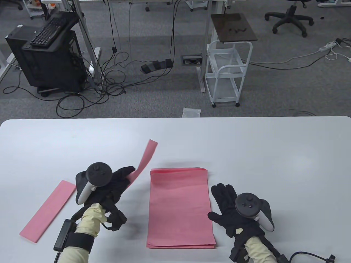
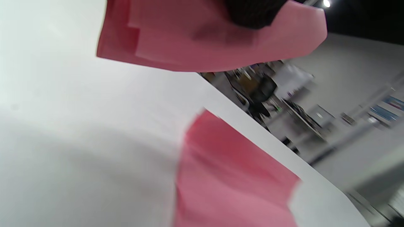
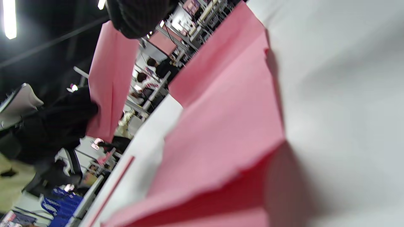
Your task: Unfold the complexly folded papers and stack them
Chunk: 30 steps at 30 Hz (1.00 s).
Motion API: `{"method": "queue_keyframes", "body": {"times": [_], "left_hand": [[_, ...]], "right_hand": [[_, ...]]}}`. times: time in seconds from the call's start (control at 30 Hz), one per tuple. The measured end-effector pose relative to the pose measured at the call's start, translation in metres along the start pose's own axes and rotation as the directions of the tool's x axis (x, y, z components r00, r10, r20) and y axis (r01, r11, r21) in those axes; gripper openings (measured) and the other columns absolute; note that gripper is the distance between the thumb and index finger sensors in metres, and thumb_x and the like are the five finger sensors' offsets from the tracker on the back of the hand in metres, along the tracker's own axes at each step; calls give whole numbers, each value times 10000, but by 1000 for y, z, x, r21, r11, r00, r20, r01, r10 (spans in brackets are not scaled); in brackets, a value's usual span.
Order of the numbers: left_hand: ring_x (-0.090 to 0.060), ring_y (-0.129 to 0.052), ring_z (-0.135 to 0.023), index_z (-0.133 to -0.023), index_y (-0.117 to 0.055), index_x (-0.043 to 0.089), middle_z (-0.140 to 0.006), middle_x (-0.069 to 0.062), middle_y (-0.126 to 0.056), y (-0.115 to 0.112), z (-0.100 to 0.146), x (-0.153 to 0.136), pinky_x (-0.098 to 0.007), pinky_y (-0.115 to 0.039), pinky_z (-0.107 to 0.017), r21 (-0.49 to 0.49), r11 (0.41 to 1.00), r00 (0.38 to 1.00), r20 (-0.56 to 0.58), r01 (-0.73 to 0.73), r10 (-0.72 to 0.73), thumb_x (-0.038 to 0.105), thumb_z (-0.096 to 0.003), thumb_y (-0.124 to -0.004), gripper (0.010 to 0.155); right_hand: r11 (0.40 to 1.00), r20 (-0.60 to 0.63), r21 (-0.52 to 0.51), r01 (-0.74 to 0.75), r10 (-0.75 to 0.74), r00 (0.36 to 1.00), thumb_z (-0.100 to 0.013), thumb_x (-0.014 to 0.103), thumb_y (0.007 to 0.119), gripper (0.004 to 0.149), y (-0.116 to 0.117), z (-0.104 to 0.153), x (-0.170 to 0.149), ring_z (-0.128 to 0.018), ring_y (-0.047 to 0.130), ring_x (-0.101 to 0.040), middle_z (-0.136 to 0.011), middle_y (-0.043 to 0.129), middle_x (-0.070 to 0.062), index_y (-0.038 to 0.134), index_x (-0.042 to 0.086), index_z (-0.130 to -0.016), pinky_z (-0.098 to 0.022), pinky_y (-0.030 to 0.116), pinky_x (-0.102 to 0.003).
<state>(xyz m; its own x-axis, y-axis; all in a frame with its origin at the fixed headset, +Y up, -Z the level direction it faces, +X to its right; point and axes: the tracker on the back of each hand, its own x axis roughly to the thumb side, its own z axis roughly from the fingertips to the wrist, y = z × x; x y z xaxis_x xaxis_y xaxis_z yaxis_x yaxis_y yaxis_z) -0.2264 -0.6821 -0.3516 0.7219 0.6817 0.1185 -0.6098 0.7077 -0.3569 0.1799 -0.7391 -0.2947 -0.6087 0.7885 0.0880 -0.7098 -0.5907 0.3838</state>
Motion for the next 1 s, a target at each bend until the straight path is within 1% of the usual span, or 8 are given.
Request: {"method": "queue_keyframes", "body": {"times": [0.13, 0.33, 0.4, 0.47, 0.6, 0.8, 0.9, 1.0], "left_hand": [[-231, -887, -895, -1032, -627, 299, -1031, -11, -781, -31, -3, 25, -471, -657, -737, -242, 968, 991, 104, -62, 89, 265, -537, -706, 502], [-245, -883, -894, -1041, -618, 290, -1032, -25, -779, -71, -8, 40, -473, -654, -733, -483, 871, 969, 157, -95, 193, 261, -542, -704, 507], [-249, -884, -890, -1042, -616, 286, -1030, -29, -780, -81, -12, 40, -475, -658, -729, -526, 844, 966, 145, -106, 213, 260, -542, -704, 508], [-248, -886, -888, -1042, -610, 285, -1029, -28, -777, -87, -15, 39, -475, -659, -727, -538, 835, 966, 134, -117, 222, 260, -542, -700, 509], [-266, -882, -885, -1056, -591, 262, -1024, -45, -779, -90, -19, 32, -487, -654, -723, -532, 831, 960, 104, -166, 258, 263, -543, -696, 524], [-290, -837, -927, -1083, -539, 239, -1065, -66, -720, -87, -14, 24, -497, -622, -739, -515, 832, 950, 99, -206, 297, 329, -562, -670, 545], [-341, -747, -989, -1111, -485, 238, -1125, -109, -623, -72, -8, 7, -534, -554, -762, -372, 892, 953, 58, -256, 297, 422, -582, -605, 573], [-328, -823, -906, -1116, -464, 243, -1044, -97, -719, -53, 1, -21, -540, -590, -737, -108, 944, 950, -32, -312, 310, 459, -582, -602, 593]], "right_hand": [[997, 66, -47, 63, -59, 996, -502, 391, 732, 817, -8, -16, 11, -1065, -63, -152, -1154, 9, 159, 76, 539, -967, -699, -102, -534], [998, 251, -38, 54, -43, 967, -480, 315, 784, 903, -16, -33, 20, -1116, 72, -176, -1147, 12, 179, 40, 563, -928, -738, -18, -571], [989, 301, 25, 144, -144, 943, -481, 286, 788, 857, -14, -37, 21, -1131, 172, -196, -1179, 164, 161, 133, 575, -952, -747, 10, -581], [980, 320, 28, 196, -195, 927, -485, 270, 782, 748, -12, -38, 20, -1117, 379, -235, -1152, 480, 96, 311, 549, -995, -760, 66, -604], [959, 363, -128, 252, -191, 912, -471, 292, 776, 482, -11, -36, 13, -886, 711, -302, -865, 766, -18, 697, 327, -946, -766, 248, -631], [911, 383, -183, 370, -281, 880, -458, 279, 783, 373, -9, -34, 9, -656, 803, -338, -661, 836, -62, 798, 192, -821, -739, 392, -621], [889, 365, -266, 373, -265, 893, -463, 285, 775, 372, -17, -29, 2, -650, 806, -329, -657, 834, -54, 792, 196, -824, -739, 399, -618], [849, 347, -344, 400, -281, 895, -469, 283, 773, 371, -25, -21, -5, -648, 802, -333, -658, 831, -58, 787, 191, -828, -739, 395, -618]]}}
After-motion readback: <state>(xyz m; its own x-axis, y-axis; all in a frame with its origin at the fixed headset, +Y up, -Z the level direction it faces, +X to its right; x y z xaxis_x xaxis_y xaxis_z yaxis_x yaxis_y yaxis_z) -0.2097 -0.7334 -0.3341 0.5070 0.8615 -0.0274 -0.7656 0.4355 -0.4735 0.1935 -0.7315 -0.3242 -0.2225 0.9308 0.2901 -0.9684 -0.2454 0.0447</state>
